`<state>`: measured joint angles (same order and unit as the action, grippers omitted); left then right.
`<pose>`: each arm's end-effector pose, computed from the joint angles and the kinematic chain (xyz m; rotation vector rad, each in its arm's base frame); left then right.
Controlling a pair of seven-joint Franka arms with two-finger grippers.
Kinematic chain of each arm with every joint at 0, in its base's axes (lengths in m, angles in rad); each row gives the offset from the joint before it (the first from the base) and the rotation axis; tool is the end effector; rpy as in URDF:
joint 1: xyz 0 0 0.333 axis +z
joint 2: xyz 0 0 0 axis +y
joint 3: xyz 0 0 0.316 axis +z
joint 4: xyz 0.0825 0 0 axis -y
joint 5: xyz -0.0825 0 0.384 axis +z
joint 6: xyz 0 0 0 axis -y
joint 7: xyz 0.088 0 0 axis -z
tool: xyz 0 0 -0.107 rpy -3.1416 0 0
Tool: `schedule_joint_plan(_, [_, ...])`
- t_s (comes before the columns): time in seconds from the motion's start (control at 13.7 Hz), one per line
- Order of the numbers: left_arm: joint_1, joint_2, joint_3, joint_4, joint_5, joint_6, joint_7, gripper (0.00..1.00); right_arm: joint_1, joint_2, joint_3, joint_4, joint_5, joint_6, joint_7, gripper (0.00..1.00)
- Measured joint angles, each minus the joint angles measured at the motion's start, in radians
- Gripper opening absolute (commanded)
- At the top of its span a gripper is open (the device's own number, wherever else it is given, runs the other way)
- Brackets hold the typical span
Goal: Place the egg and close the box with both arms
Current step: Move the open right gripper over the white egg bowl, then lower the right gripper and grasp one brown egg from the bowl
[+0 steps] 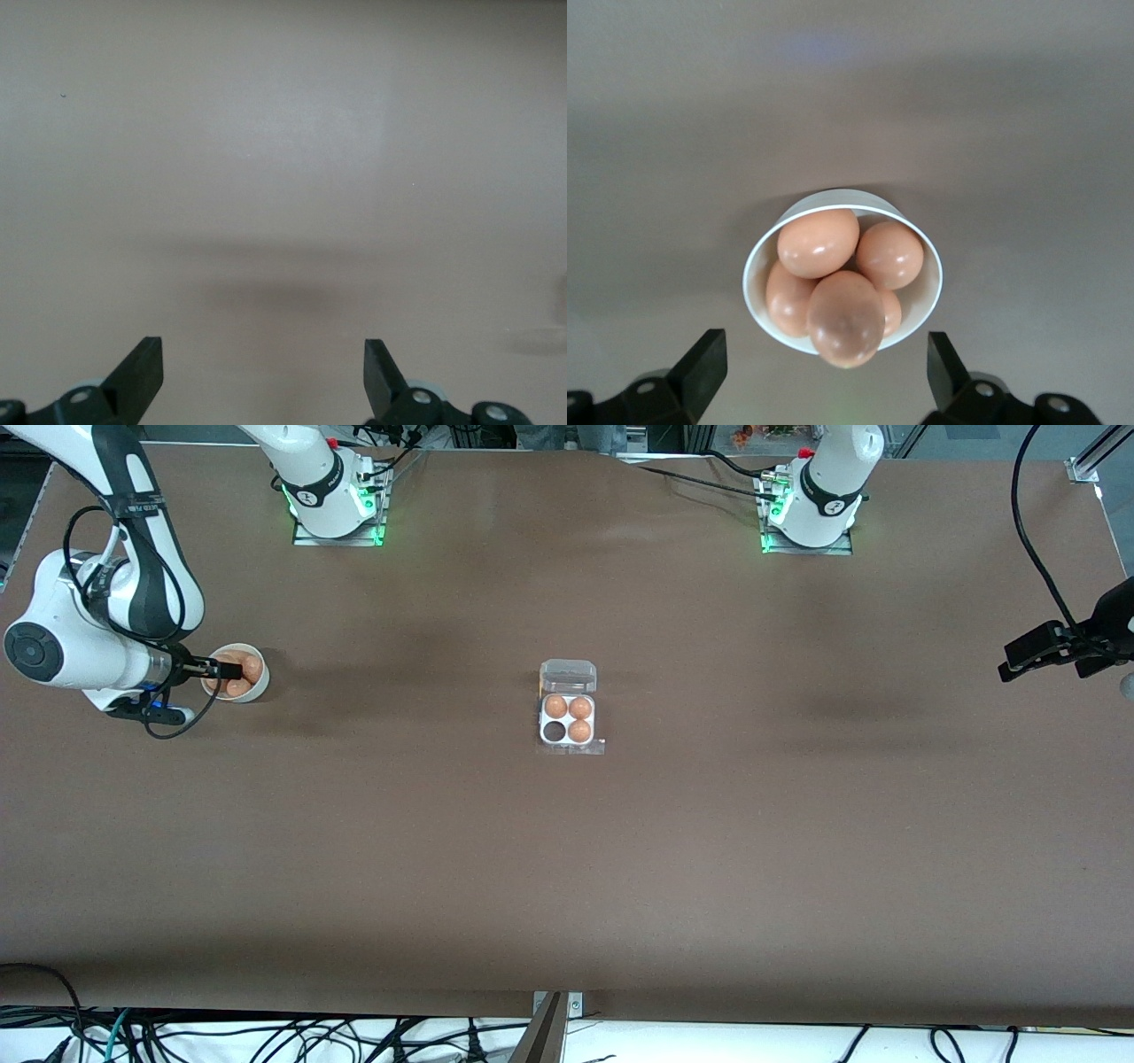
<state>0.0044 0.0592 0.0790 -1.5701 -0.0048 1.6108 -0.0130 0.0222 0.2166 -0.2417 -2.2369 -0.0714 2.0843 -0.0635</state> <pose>0.5733 0.0461 0.5950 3.1370 0.1515 -0.0287 0.4871 -0.1138 0.2515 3.0282 -0.1720 -0.5760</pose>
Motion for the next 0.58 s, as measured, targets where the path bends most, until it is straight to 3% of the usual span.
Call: schedule_joint_plan(0.58, [0.0,0.0,0.001,0.001,0.0,0.0,0.0,1.0,0.0,-0.016,-0.046,-0.081,0.0,0.109,-0.084,0.98])
